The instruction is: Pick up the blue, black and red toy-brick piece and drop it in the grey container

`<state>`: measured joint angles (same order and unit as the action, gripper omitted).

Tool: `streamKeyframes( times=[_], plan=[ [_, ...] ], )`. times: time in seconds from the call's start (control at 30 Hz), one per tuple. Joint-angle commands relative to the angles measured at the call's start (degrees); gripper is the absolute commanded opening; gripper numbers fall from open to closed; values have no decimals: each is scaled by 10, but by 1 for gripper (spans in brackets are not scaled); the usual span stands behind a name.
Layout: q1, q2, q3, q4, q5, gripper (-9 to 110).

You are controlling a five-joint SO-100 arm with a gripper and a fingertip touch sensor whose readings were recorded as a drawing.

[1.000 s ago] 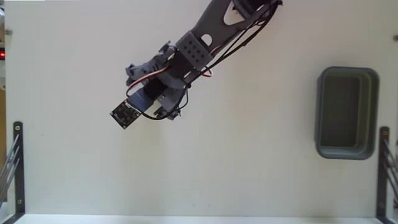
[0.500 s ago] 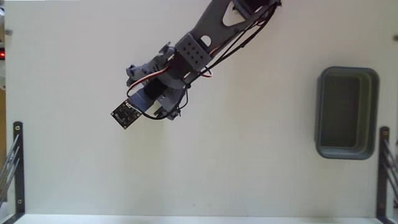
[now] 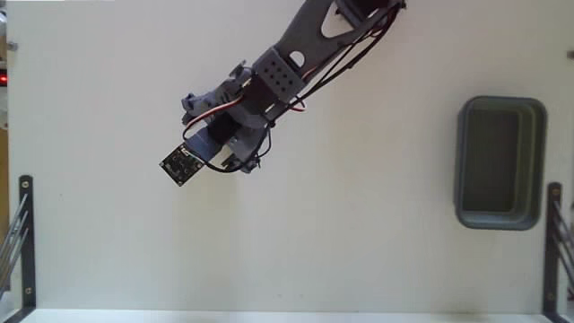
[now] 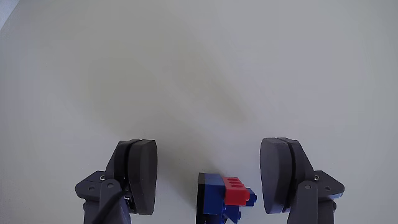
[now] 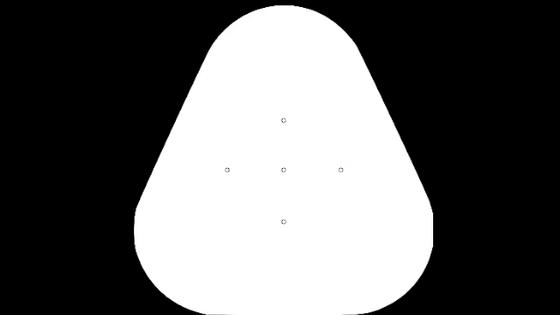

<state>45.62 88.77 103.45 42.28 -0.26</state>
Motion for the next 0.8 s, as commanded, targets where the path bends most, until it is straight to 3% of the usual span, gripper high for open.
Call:
streamKeyframes(
  times=[0.0, 0.77],
  plan=[
    [12, 21, 3, -8, 3, 110],
    [12, 18, 13, -21, 3, 110]
  ],
)
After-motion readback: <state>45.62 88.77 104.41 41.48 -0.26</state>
